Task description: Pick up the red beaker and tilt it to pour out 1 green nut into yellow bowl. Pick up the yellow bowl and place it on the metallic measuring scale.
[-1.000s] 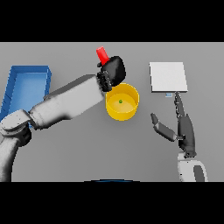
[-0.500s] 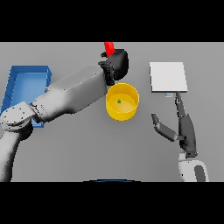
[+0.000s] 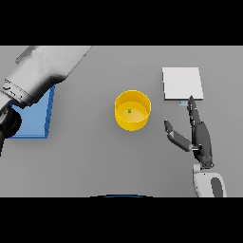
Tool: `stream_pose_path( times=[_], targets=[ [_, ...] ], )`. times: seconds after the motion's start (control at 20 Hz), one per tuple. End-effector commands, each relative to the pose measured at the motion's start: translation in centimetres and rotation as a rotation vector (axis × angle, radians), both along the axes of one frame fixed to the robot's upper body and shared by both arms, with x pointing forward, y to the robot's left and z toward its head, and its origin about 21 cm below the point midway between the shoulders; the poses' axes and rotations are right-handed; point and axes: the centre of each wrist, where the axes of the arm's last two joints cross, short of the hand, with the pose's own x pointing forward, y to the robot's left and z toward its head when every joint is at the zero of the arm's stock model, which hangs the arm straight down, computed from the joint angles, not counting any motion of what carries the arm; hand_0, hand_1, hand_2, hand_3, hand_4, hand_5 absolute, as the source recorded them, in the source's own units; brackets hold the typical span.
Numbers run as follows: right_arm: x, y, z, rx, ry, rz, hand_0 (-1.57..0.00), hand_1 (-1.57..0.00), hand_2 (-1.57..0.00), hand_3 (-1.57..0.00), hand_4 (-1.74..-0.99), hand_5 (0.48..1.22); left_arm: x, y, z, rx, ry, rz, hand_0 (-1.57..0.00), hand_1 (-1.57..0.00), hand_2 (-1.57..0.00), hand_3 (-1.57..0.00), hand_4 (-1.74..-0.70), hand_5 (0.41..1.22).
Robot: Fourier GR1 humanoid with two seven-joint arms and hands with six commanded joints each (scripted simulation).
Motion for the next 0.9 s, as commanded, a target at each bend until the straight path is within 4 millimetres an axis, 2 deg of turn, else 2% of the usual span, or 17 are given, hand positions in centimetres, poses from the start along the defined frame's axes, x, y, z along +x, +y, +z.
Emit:
stream_pose_path(
  times=[0.0, 0.1, 0.2, 0.3, 0.4, 0.55, 0.7, 0.85],
  targets=[
    [0.1, -0.3, 0.0, -0.006, -0.004, 0.003, 0.0, 0.0, 0.0, 0.0, -1.193, 0.597, 0.5, 1.1, 0.8, -0.09, 0.007, 0.047, -1.57, -1.57, -1.53, -1.4, -1.72, 1.221],
    [0.3, -0.2, 0.2, 0.003, -0.001, 0.01, 0.0, 0.0, 0.0, 0.0, -1.199, 0.594, 1.5, 4.5, 2.3, -0.332, 0.025, 0.161, -1.57, -1.57, -1.55, -1.38, -1.73, 1.221],
    [0.2, -0.3, 0.0, -0.002, -0.011, 0.023, 0.0, 0.0, 0.0, 0.0, -1.222, 0.592, 2.4, 8.1, 2.3, -0.562, 0.031, 0.291, -1.57, -1.57, -1.56, -1.36, -1.73, 1.221],
    [0.1, -0.7, -0.3, -0.006, -0.014, 0.025, 0.0, 0.0, 0.0, 0.0, -1.222, 0.59, 2.8, 12.4, 2.0, -0.78, 0.053, 0.343, -1.57, -1.57, -1.56, -1.38, -1.73, 1.221],
    [0.3, -0.7, -0.9, -0.007, -0.008, 0.026, 0.0, 0.0, 0.0, 0.0, -1.22, 0.587, 2.9, 15.5, 0.5, -0.94, 0.058, 0.395, -1.57, -1.57, -1.56, -1.41, -1.74, 1.221],
    [0.4, -0.9, -0.6, -0.03, -0.032, 0.04, 0.0, 0.0, 0.0, 0.0, -1.223, 0.591, 2.4, 20.0, -1.8, -1.167, 0.022, 0.493, -1.57, -1.57, -1.57, -1.41, -1.74, 1.221],
    [0.6, -0.8, -0.7, -0.043, -0.012, 0.047, 0.0, 0.0, 0.0, 0.0, -1.212, 0.604, 1.1, 23.4, -5.0, -1.369, -0.05, 0.583, -1.57, -1.57, -1.57, -1.45, -1.74, 1.221],
    [0.9, -1.2, -0.4, -0.069, -0.011, 0.05, 0.0, 0.0, 0.0, 0.0, -1.21, 0.631, -1.0, 25.2, -8.5, -1.498, -0.089, 0.696, -1.57, -1.57, -1.57, -1.46, -1.74, 1.221]
  ],
)
